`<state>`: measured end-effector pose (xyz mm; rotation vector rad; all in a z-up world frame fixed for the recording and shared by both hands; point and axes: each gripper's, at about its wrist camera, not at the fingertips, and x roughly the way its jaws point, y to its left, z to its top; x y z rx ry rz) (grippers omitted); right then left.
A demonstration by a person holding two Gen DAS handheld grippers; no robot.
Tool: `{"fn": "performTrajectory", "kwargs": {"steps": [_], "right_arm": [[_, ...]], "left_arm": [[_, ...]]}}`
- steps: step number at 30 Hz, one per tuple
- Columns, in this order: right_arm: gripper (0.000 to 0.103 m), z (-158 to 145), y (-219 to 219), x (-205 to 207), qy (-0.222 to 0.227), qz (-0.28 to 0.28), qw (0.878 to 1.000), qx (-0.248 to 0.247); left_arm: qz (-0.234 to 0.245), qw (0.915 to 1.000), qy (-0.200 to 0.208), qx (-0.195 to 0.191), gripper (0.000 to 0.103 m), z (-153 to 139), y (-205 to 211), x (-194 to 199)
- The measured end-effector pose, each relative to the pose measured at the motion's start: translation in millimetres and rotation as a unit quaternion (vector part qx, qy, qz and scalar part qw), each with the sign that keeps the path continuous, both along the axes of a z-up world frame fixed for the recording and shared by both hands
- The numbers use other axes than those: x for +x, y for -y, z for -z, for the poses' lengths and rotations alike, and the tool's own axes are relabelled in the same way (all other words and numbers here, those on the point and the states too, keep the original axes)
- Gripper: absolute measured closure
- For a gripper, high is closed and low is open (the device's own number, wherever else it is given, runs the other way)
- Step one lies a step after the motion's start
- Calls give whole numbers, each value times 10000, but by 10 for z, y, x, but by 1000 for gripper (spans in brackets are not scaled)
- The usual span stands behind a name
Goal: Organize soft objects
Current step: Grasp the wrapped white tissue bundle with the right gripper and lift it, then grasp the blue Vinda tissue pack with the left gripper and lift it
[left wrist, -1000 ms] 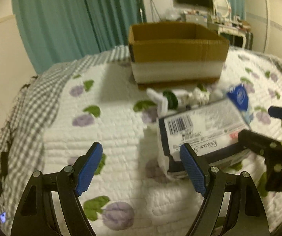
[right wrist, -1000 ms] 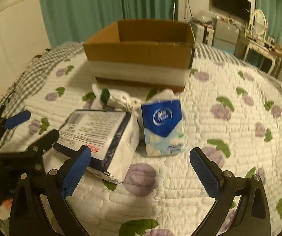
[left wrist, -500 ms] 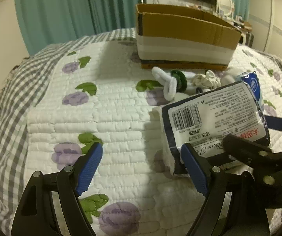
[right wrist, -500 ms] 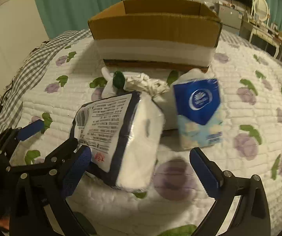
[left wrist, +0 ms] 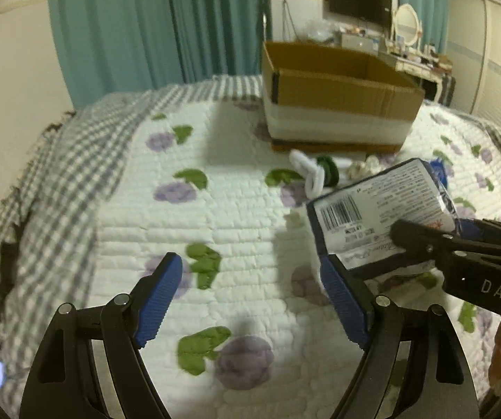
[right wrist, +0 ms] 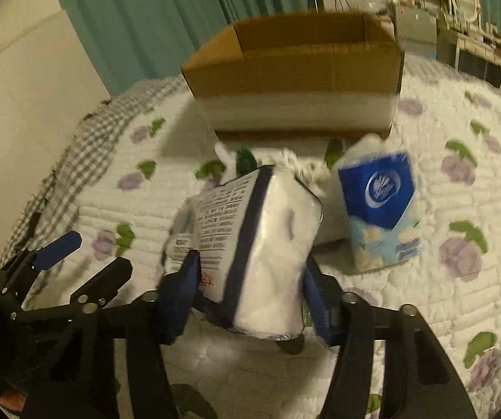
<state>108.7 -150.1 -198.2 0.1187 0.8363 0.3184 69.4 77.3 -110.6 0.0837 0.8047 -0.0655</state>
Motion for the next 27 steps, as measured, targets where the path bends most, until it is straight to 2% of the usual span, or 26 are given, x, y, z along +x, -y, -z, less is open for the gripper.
{"fn": "performTrajectory", "kwargs": {"steps": [5,9,16,19,23,27], "right_arm": [[53,-333,86,-227,585,-124,9982,-98],[53,-604,283,-377,1059,-2,9940,-262],[53,-999,923,-360,1517,400,9868,-413],[53,-1103,1175,-259,1635,550,9826,-696],[53,-1046,1442,-59,1639,764,9766,-1161],[53,-815,1628,134,1497,882,9762,-1301]], "left_arm": [[-46,9997,250,-33,20,-300,21,-76],[33,9990,450,51,20,-501,193,-100],[258,9986,469,47,20,-616,650,-31],[394,9984,411,33,20,-600,897,40],[509,9983,298,2,20,-526,1154,143],[569,9982,157,88,22,-381,1369,243]]}}
